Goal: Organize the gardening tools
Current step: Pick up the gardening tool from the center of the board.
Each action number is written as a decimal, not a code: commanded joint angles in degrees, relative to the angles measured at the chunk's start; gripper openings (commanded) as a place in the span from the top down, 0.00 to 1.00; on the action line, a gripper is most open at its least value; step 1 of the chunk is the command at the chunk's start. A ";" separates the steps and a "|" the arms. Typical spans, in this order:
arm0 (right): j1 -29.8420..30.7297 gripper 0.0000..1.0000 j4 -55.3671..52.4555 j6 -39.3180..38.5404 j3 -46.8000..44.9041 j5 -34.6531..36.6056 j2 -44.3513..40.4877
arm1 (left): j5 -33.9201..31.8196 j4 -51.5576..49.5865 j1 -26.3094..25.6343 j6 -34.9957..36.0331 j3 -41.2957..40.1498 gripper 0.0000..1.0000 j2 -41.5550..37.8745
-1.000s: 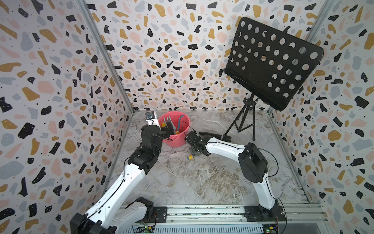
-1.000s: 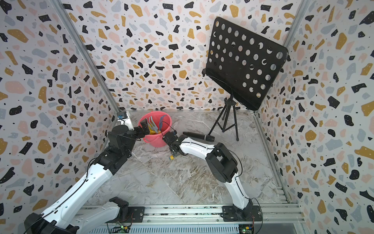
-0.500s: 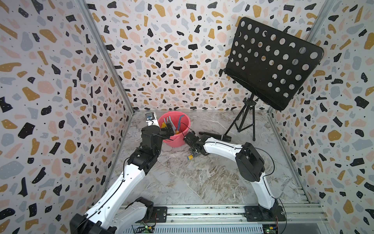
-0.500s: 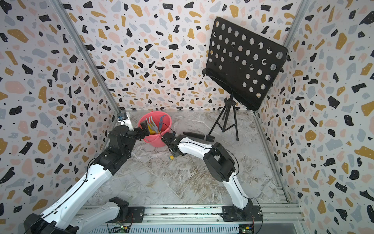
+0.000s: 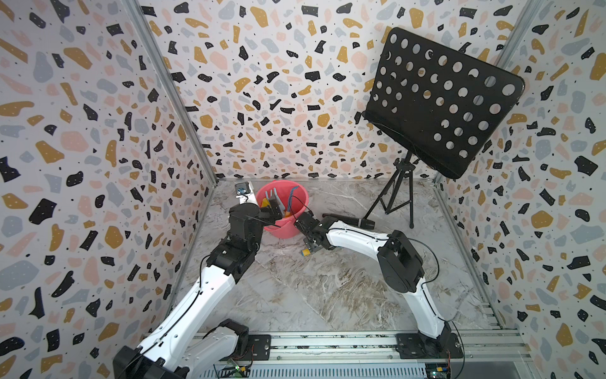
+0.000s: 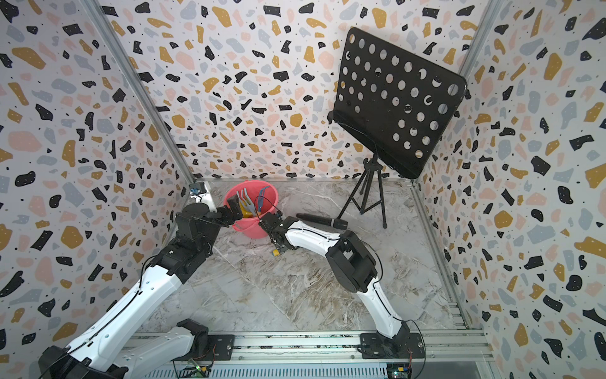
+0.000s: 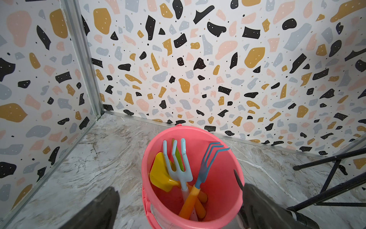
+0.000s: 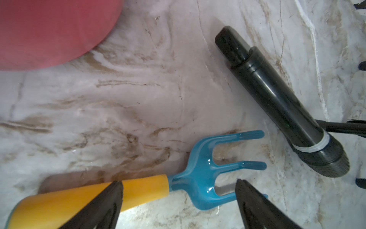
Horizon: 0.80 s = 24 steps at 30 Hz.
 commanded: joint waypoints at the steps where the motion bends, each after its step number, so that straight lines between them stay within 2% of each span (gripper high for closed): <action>1: 0.40 0.06 -0.30 1.39 1.68 0.04 0.68 | -0.07 0.18 0.41 -0.31 -0.36 0.00 -0.93; 15: 1.44 0.06 -1.28 1.54 2.46 0.72 1.96 | -0.48 -0.47 0.40 -0.31 -0.70 0.01 -1.26; 24: 1.88 0.05 -0.76 3.01 -3.33 0.55 -1.99 | -0.51 -0.74 0.44 -0.63 -0.82 0.01 -1.30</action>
